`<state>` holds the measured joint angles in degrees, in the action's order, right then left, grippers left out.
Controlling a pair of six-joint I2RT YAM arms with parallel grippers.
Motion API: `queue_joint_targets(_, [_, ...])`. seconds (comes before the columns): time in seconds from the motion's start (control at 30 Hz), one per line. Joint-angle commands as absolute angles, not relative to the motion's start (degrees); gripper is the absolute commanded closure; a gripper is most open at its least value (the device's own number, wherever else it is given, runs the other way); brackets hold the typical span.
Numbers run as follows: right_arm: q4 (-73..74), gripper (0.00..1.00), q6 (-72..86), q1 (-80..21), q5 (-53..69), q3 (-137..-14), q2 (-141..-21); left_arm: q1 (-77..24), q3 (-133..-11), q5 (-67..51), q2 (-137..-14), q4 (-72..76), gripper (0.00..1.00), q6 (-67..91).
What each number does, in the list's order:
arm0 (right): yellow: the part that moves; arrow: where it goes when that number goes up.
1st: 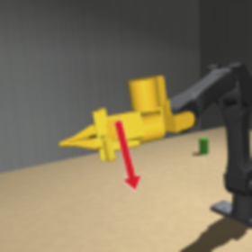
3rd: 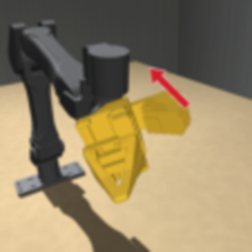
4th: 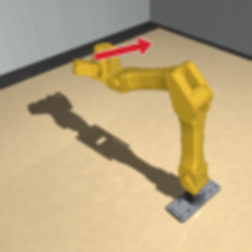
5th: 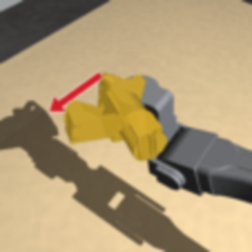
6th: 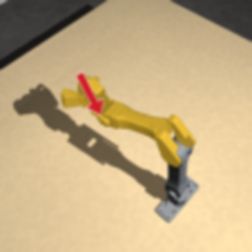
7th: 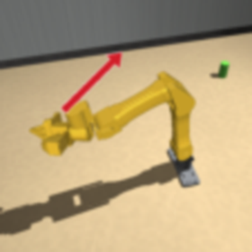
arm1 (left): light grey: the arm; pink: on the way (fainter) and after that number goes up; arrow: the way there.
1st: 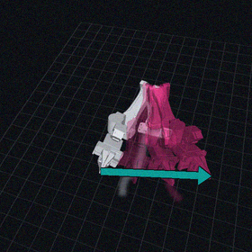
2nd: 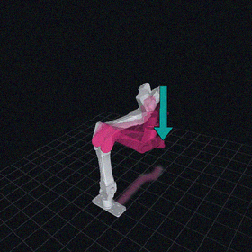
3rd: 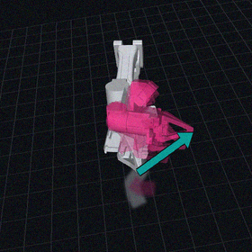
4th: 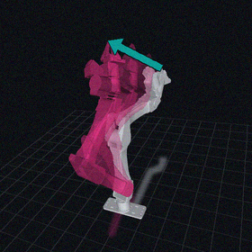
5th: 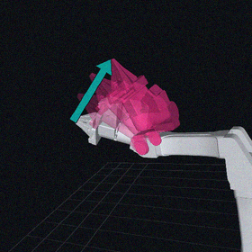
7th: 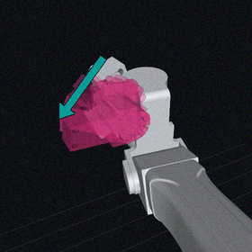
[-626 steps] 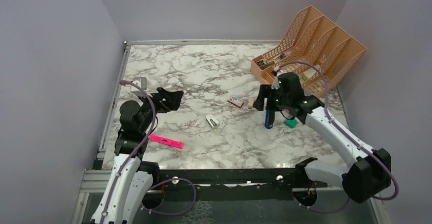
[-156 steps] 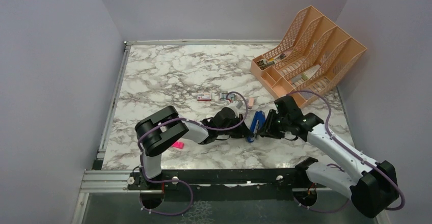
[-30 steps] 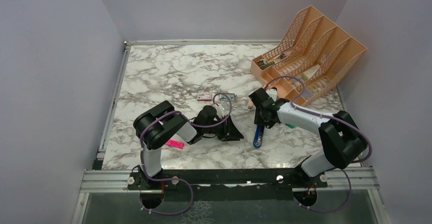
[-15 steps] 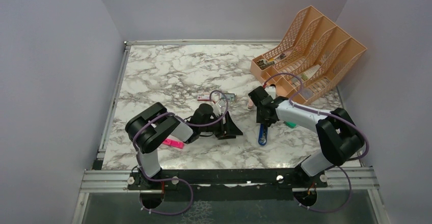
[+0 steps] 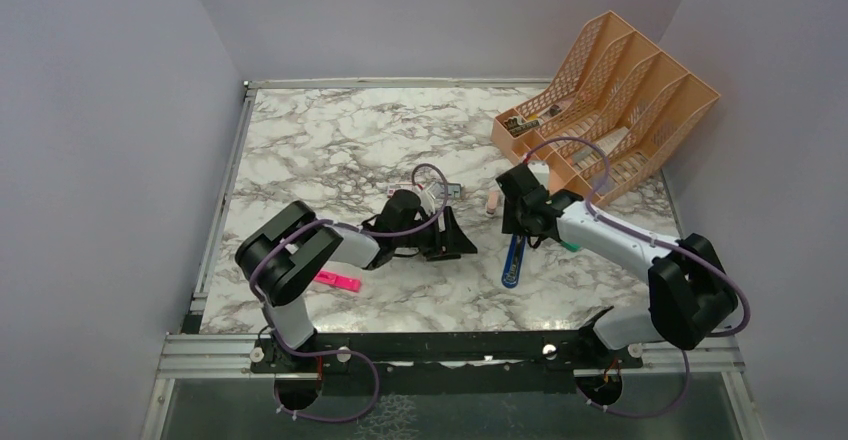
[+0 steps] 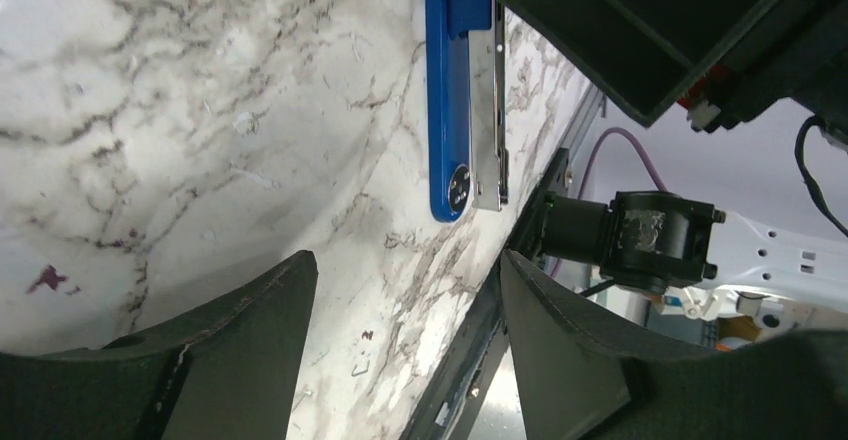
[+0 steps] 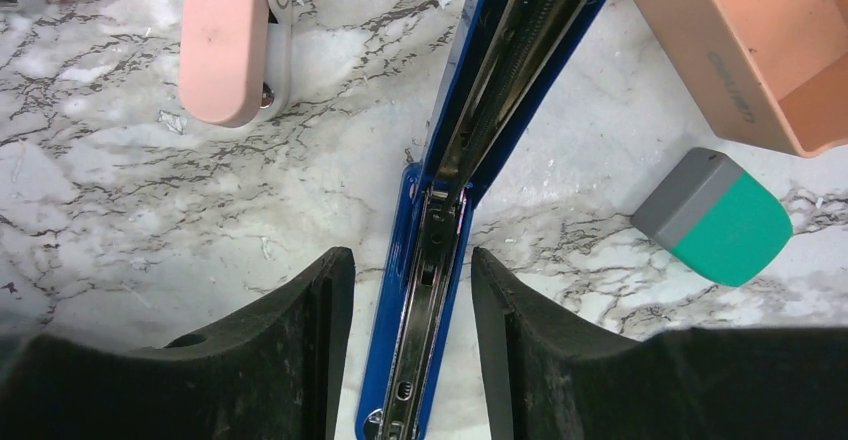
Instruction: Load the staples into the stapler
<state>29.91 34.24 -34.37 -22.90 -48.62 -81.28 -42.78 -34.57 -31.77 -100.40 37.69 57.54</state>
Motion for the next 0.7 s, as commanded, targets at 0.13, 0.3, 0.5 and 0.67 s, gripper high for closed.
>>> queue_joint_targets(0.13, [32.23,0.48,33.03,-33.93,-21.88,-50.56,-77.74,-41.27,-40.95,-24.29,-94.75,21.69,0.31,48.42])
queue_joint_targets(0.3, [28.78,0.54,27.54,-33.96,-14.49,-52.68,-75.31,-40.36,-47.89,-14.18,-90.56,3.62,0.31,40.14])
queue_joint_targets(0.5, [23.23,0.54,26.1,-34.02,-9.04,-55.23,-78.64,-36.94,-48.61,-8.97,-84.74,-1.12,0.31,38.25])
queue_joint_targets(0.67, [24.48,0.45,29.28,-34.06,-12.53,-59.97,-86.7,-35.45,-46.69,-7.82,-81.28,-0.28,0.31,39.16])
